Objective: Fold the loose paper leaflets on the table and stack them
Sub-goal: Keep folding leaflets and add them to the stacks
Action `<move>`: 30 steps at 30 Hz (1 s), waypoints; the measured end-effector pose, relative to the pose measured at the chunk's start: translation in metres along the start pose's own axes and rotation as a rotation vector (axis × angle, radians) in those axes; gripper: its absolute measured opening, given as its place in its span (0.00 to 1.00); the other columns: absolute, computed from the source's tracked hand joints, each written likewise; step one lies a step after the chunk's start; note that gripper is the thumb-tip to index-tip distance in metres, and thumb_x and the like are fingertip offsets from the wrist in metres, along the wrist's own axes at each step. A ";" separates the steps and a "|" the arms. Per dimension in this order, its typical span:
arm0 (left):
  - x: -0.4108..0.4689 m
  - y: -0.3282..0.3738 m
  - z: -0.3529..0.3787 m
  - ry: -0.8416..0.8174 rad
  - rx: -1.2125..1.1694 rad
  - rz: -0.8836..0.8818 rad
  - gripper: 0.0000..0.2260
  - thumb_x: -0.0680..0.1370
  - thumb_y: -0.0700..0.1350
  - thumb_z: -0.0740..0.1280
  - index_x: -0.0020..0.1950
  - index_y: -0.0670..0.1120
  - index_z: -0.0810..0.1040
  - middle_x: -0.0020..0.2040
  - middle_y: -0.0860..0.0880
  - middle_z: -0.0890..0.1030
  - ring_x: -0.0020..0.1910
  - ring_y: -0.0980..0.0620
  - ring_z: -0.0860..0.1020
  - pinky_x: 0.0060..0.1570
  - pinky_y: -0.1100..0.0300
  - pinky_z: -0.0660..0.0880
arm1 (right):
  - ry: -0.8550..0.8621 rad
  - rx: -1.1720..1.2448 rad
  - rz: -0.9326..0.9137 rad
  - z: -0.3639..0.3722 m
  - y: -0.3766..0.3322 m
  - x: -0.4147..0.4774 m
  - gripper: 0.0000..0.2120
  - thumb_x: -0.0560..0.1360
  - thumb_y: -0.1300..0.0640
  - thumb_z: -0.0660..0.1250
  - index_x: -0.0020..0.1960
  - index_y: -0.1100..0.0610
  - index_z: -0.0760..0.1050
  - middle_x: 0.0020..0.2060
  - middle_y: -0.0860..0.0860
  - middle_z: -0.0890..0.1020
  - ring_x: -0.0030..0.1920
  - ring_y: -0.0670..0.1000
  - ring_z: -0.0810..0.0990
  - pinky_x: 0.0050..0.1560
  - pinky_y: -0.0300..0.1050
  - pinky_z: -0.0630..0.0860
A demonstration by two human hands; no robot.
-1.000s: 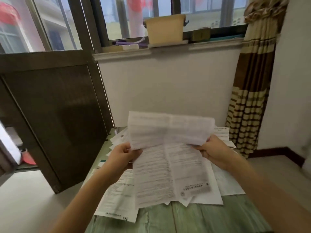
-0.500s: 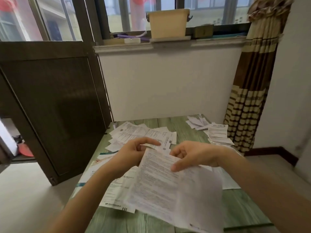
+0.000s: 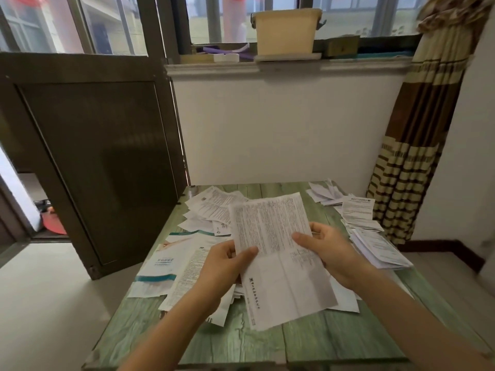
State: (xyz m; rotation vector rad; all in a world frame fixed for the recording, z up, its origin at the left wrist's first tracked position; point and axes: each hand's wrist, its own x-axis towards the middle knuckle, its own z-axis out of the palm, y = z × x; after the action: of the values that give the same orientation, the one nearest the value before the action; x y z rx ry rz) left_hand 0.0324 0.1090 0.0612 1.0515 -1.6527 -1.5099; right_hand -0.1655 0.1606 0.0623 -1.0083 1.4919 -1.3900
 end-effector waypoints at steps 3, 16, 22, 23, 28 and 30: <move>0.001 -0.002 -0.002 0.008 0.015 -0.021 0.05 0.78 0.42 0.66 0.50 0.44 0.80 0.46 0.47 0.85 0.44 0.46 0.84 0.46 0.47 0.81 | -0.009 0.012 0.001 -0.001 0.001 -0.002 0.10 0.73 0.62 0.69 0.54 0.59 0.76 0.49 0.54 0.85 0.49 0.53 0.84 0.49 0.47 0.80; 0.004 -0.009 -0.009 -0.099 0.035 -0.070 0.07 0.80 0.42 0.61 0.50 0.43 0.79 0.44 0.48 0.85 0.42 0.50 0.84 0.37 0.60 0.80 | 0.063 0.001 0.024 0.004 0.012 -0.007 0.10 0.71 0.64 0.72 0.51 0.58 0.77 0.45 0.53 0.85 0.45 0.52 0.85 0.48 0.47 0.81; 0.012 -0.030 0.003 0.019 -0.024 -0.172 0.08 0.80 0.43 0.63 0.48 0.41 0.80 0.46 0.43 0.84 0.45 0.43 0.83 0.48 0.48 0.79 | 0.128 0.001 0.031 0.013 0.032 -0.009 0.08 0.72 0.65 0.70 0.47 0.54 0.75 0.46 0.51 0.83 0.47 0.52 0.83 0.47 0.45 0.80; 0.014 -0.036 0.006 0.079 -0.008 -0.161 0.07 0.79 0.43 0.64 0.46 0.42 0.80 0.44 0.44 0.84 0.42 0.45 0.83 0.46 0.51 0.79 | 0.144 -0.037 0.018 0.014 0.037 -0.008 0.08 0.73 0.64 0.70 0.47 0.54 0.75 0.47 0.51 0.83 0.48 0.51 0.82 0.48 0.45 0.80; 0.021 -0.060 0.024 0.295 0.387 0.113 0.07 0.78 0.45 0.65 0.52 0.42 0.76 0.38 0.50 0.79 0.37 0.54 0.78 0.34 0.67 0.74 | 0.224 -0.351 -0.050 0.016 0.056 -0.003 0.07 0.75 0.60 0.68 0.51 0.55 0.72 0.46 0.48 0.79 0.45 0.47 0.79 0.41 0.34 0.76; 0.021 -0.067 0.032 0.291 0.519 0.166 0.13 0.79 0.44 0.63 0.63 0.47 0.70 0.40 0.52 0.78 0.39 0.56 0.76 0.35 0.66 0.71 | 0.260 -0.474 -0.073 0.015 0.063 -0.004 0.05 0.76 0.60 0.67 0.50 0.56 0.71 0.44 0.47 0.77 0.43 0.45 0.76 0.35 0.30 0.71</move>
State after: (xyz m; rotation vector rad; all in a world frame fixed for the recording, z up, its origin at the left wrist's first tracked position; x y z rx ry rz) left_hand 0.0032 0.1041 -0.0097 1.2905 -1.9049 -0.7880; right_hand -0.1511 0.1632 -0.0012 -1.2103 2.0599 -1.2807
